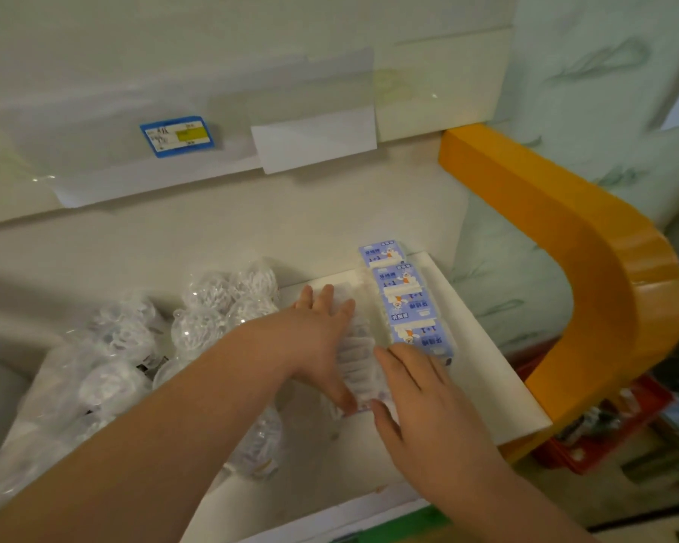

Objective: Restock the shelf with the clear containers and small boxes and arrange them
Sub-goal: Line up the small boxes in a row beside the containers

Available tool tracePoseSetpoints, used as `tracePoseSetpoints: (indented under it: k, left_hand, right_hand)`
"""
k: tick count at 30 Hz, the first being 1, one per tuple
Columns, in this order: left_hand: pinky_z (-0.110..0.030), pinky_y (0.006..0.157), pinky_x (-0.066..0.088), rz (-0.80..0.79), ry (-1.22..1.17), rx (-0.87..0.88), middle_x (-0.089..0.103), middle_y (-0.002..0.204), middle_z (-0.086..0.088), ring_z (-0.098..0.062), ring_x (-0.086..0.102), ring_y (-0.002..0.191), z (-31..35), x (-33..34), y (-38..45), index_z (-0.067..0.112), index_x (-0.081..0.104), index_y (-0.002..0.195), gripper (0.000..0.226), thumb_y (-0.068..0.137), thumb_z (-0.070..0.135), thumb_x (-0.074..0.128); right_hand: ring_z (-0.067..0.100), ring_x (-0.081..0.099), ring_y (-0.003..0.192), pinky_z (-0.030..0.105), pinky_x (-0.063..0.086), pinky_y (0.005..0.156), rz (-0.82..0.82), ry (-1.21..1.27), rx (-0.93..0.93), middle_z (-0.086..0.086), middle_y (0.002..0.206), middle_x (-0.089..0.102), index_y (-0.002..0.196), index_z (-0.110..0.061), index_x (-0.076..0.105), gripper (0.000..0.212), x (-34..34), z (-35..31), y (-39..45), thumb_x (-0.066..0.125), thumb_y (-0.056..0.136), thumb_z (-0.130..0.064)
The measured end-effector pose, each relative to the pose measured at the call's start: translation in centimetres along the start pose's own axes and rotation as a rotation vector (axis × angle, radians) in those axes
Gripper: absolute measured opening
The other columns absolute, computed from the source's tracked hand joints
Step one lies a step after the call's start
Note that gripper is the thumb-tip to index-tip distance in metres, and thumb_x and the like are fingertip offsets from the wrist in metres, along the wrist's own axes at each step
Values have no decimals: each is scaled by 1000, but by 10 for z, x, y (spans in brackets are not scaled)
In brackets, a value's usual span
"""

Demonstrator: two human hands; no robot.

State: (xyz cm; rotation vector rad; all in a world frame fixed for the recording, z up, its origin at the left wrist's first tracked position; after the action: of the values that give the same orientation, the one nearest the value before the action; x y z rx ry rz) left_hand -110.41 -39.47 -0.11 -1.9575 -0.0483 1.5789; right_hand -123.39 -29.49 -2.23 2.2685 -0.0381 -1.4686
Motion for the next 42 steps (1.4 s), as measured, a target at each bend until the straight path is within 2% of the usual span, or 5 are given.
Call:
tracePoseSetpoints:
  k: [8, 18, 33, 37, 42]
  left_hand:
    - [-54, 119, 15, -22, -15, -54, -27, 160, -8, -36, -19, 147, -12, -16, 31, 26, -20, 152, 148, 51, 78, 75]
    - [-53, 120, 8, -16, -82, -71, -35, 156, -5, -33, -30, 143, -27, -17, 57, 29, -25, 150, 144, 55, 74, 74]
    - [-53, 120, -1, 2, -69, -44, -41, 152, -15, -39, -37, 138, -23, -13, 74, 21, -31, 147, 147, 58, 77, 71]
    - [-49, 121, -5, 59, -76, -28, -36, 154, -15, -35, -33, 141, -21, -17, 66, 20, -28, 149, 144, 59, 83, 65]
    - [-42, 120, -4, 132, -118, -34, -31, 158, -10, -29, -29, 145, -20, -17, 48, 21, -21, 152, 135, 65, 82, 61]
  right_hand:
    - [17, 47, 116, 17, 33, 88, 62, 175, 262, -2, 126, 49, 135, -17, 49, 45, -20, 60, 41, 57, 92, -28]
    - [26, 65, 99, 43, 53, 87, -376, 518, 620, 9, 128, 52, 151, -18, 25, 58, 10, 93, 147, 42, 101, -39]
    - [23, 66, 95, 45, 55, 88, -414, 510, 607, 0, 120, 52, 148, -21, 30, 49, 29, 105, 162, 44, 103, -30]
    - [23, 66, 80, 43, 55, 73, -258, 429, 545, 6, 127, 52, 141, -16, 38, 45, 15, 105, 155, 45, 100, -31]
    - [15, 61, 97, 33, 46, 76, -171, 346, 423, -4, 127, 50, 129, -27, 48, 41, -13, 93, 112, 56, 93, -45]
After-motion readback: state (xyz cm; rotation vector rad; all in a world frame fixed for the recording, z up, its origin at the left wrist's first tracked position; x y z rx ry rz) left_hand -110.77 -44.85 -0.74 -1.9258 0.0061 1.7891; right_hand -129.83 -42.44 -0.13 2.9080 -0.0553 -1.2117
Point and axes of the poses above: each hand's wrist, its own y-axis towards the middle knuckle, its own x-axis out of the palm, z = x × y, the point moved 6 cm from there along y, towards the middle knuckle
